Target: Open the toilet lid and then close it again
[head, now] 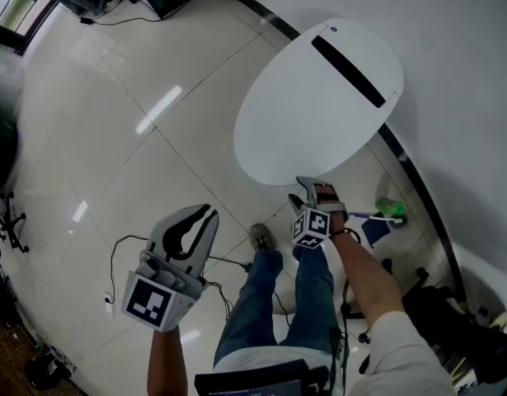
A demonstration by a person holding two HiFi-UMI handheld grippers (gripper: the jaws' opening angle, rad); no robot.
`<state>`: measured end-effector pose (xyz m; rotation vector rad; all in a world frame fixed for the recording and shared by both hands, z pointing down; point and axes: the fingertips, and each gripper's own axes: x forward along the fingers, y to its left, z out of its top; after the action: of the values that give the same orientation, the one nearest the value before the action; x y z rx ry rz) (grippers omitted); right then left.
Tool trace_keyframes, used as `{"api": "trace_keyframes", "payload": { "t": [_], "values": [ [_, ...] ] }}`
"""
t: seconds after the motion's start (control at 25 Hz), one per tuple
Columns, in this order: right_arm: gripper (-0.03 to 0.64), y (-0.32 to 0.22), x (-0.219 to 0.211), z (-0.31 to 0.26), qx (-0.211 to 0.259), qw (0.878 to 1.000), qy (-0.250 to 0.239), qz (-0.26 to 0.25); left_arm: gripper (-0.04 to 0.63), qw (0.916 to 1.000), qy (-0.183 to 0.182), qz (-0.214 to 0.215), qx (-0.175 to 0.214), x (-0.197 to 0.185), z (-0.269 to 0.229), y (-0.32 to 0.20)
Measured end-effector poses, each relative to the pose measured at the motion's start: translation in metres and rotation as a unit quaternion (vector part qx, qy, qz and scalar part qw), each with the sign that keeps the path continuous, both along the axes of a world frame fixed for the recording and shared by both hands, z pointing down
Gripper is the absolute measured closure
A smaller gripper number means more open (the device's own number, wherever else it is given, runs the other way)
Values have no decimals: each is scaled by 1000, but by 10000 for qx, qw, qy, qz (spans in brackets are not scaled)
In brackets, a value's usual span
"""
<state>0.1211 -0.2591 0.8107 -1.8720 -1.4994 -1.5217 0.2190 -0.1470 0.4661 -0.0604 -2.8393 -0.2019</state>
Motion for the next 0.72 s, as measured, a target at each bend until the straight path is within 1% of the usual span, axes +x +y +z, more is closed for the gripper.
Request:
{"api": "trace_keyframes", "payload": {
  "t": [0.12, 0.2, 0.28, 0.4, 0.44, 0.56, 0.6, 0.64, 0.72],
  "values": [
    [362, 9, 0, -62, -774, 9959, 292, 358, 560, 10000, -55, 53, -9, -3, -8, -6],
    [362, 7, -3, -119, -1286, 9877, 577, 681, 560, 9999, -106, 121, -17, -7, -19, -12],
    [362, -2, -6, -183, -1717, 9758, 924, 992, 560, 9996, -160, 238, -29, -13, -35, -19],
    [362, -26, -10, -274, -2233, 9544, 1484, 1311, 560, 9983, -298, 508, -43, -23, -67, -35],
    [362, -33, -12, -303, -2407, 9455, 1698, 1387, 560, 9975, -358, 613, -45, -27, -78, -41],
    [362, -55, -19, -384, -2909, 9100, 2384, 1745, 560, 9929, -564, 1042, -73, -43, -109, -62],
    [362, -62, -21, -408, -3067, 9001, 2503, 1819, 560, 9910, -619, 1187, -71, -47, -118, -69],
    [362, -69, -24, -430, -3197, 8930, 2547, 1882, 560, 9893, -663, 1301, -61, -51, -126, -75],
    [362, -81, -30, -464, -3368, 8874, 2455, 1971, 560, 9866, -752, 1451, -40, -59, -140, -87]
  ]
}}
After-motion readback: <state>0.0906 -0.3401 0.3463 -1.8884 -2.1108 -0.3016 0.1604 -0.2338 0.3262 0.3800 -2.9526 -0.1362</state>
